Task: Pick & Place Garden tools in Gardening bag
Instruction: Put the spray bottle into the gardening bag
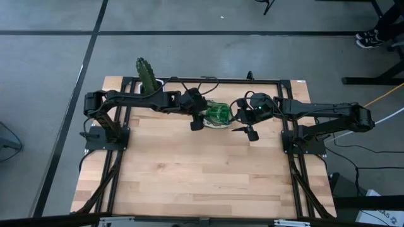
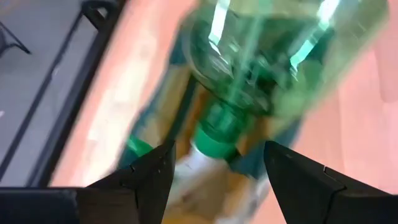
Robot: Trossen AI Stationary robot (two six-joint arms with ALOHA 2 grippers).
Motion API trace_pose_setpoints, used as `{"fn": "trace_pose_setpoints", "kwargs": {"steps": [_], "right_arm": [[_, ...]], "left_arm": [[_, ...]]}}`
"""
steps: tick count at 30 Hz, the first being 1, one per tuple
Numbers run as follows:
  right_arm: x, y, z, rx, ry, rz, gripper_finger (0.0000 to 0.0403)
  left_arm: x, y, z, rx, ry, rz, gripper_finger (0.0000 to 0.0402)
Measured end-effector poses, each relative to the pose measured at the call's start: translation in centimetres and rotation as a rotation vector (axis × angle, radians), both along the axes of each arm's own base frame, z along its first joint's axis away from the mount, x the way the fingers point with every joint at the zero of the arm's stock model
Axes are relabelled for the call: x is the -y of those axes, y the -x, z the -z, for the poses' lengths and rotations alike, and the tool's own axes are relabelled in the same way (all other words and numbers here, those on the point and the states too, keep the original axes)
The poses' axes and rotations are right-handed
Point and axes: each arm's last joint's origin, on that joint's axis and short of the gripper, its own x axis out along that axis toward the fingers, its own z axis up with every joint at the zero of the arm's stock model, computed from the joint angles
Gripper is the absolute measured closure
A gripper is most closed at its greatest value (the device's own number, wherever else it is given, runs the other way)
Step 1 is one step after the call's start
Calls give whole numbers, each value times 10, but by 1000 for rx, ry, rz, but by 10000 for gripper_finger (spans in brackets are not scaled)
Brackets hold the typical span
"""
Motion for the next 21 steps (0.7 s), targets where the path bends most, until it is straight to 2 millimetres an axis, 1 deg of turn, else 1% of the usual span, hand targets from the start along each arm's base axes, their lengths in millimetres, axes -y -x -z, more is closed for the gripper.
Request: {"fn": "trace_pose_setpoints", "kwargs": {"steps": [7, 11, 15, 21], "right_arm": [[0, 0, 0, 0, 0, 0, 201], [0, 0, 0, 0, 0, 0, 201], [0, 0, 0, -1, 0, 0, 201], [0, 0, 0, 0, 0, 0, 201]], "left_arm": [[20, 7, -3, -62, 16, 30, 160], [31, 7, -7, -52, -34, 29, 160], [38, 4, -10, -27, -71, 18, 161], [48, 2, -11, -2, -82, 41, 174]]}}
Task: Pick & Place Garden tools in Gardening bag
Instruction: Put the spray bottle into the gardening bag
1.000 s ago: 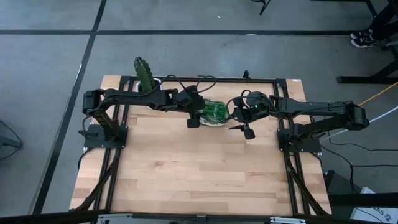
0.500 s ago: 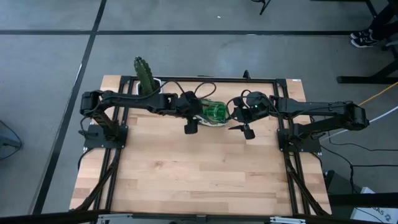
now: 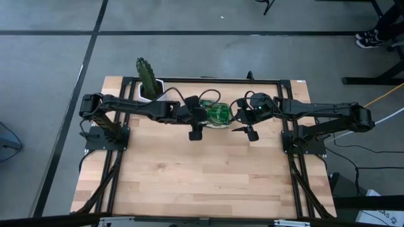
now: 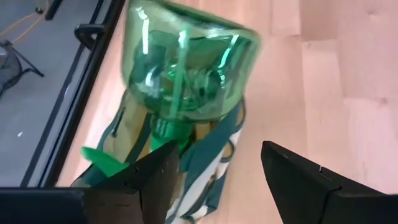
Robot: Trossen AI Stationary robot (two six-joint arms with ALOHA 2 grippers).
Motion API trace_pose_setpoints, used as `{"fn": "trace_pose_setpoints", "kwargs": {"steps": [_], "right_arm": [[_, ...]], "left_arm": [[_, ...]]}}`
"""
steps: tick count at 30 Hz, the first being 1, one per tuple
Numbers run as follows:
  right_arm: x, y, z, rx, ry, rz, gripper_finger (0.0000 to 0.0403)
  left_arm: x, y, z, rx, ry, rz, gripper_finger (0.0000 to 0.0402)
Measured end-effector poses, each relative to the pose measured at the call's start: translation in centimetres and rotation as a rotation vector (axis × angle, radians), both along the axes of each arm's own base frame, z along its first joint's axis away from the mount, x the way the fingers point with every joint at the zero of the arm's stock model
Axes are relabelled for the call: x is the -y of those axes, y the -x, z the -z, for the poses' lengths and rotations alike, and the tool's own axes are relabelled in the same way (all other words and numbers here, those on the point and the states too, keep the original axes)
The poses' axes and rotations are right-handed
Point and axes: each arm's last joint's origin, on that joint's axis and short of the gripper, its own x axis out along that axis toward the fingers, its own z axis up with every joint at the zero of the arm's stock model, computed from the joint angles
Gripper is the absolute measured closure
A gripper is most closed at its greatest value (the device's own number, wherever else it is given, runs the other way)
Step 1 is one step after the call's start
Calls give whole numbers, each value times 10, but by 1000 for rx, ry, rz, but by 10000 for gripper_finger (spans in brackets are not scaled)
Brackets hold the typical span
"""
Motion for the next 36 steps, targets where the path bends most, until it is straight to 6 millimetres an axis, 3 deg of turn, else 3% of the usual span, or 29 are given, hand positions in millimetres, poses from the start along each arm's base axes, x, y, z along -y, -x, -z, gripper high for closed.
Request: {"fn": "trace_pose_setpoints", "kwargs": {"steps": [16, 36], "right_arm": [[0, 0, 0, 0, 0, 0, 201], [0, 0, 0, 0, 0, 0, 201]], "left_arm": [[7, -1, 0, 5, 0, 21, 207], [3, -13, -15, 177, -77, 67, 222]]}}
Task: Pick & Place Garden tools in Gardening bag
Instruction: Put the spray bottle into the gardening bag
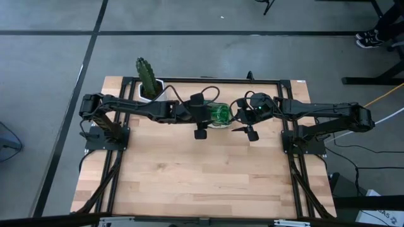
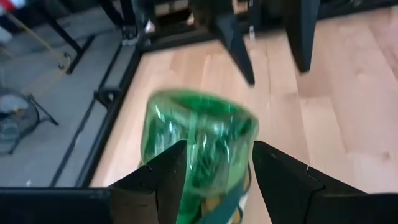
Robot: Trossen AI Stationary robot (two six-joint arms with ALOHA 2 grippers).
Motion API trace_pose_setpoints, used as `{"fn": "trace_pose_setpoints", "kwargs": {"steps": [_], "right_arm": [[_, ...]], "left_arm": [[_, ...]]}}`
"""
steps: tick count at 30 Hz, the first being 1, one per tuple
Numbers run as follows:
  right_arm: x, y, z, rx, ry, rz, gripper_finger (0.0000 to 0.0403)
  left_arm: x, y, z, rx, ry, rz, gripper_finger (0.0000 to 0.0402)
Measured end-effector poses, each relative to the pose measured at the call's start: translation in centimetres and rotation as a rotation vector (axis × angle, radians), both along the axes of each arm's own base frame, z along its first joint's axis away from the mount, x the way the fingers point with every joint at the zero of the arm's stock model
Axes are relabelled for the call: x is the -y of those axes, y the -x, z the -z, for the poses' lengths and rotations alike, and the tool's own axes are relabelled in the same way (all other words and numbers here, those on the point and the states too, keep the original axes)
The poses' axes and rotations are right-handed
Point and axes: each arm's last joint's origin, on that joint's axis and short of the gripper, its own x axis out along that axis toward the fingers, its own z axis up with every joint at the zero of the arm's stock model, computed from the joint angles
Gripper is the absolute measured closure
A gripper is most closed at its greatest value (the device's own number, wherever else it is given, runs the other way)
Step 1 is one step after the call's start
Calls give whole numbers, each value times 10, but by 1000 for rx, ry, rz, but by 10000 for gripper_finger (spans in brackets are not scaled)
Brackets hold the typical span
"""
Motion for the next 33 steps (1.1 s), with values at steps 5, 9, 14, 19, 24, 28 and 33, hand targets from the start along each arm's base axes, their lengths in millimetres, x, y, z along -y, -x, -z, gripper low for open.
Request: {"fn": "trace_pose_setpoints", "kwargs": {"steps": [5, 9, 14, 19, 24, 28, 33], "right_arm": [[0, 0, 0, 0, 0, 0, 201], [0, 0, 0, 0, 0, 0, 201], [0, 0, 0, 0, 0, 0, 201], [0, 0, 0, 0, 0, 0, 201], [0, 0, 0, -1, 0, 0, 201], [0, 0, 0, -1, 0, 0, 201], [0, 0, 0, -3, 0, 0, 201]], "left_arm": [[-1, -4, -7, 68, -58, 64, 222], [-6, -6, -12, 117, -55, 95, 223], [-15, -9, -6, 103, -36, 109, 228], [-22, -15, 0, 122, -18, 161, 231], [-32, -17, 15, 50, -21, 88, 231], [-42, -15, 27, -36, -9, 21, 231], [-49, -18, 34, -49, -7, -10, 231]]}}
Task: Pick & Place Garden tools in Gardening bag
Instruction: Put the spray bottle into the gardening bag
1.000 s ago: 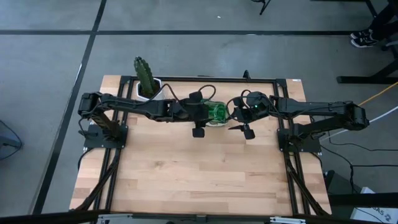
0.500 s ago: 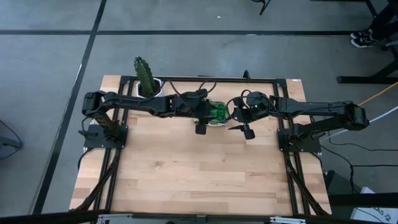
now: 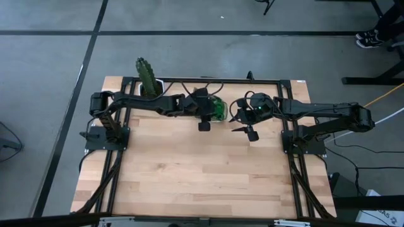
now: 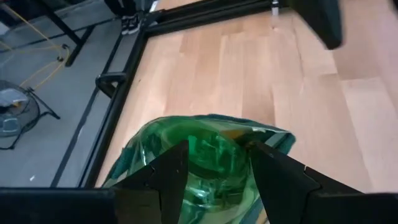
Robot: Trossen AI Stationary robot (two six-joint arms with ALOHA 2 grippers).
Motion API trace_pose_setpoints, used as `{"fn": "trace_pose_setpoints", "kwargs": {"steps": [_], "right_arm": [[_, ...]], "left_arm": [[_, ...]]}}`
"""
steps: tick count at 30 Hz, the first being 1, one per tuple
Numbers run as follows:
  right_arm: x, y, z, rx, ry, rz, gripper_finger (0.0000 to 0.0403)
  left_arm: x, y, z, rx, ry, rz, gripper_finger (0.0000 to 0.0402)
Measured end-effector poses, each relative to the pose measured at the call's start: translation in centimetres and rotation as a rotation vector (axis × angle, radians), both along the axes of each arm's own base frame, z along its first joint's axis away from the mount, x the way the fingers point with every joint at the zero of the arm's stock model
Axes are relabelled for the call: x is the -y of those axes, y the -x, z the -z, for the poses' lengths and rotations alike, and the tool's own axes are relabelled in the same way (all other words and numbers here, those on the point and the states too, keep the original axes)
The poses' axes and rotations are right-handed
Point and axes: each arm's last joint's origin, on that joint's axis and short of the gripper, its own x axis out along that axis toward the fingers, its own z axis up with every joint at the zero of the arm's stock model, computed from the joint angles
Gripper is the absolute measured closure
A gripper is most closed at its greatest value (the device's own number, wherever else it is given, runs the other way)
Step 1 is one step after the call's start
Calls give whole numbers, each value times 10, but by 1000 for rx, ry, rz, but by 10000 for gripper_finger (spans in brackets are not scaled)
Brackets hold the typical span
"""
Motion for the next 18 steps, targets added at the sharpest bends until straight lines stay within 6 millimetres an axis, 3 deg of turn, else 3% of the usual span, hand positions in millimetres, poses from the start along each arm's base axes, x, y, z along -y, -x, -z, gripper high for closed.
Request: {"fn": "trace_pose_setpoints", "kwargs": {"steps": [6, 12, 18], "right_arm": [[0, 0, 0, 2, 0, 0, 201], [0, 0, 0, 1, 0, 0, 201], [0, 0, 0, 2, 0, 0, 201]], "left_arm": [[-8, -5, 13, -17, 19, -5, 231], [-12, -13, 41, -77, 26, 14, 231], [4, -6, 3, 21, -24, 70, 231]]}}
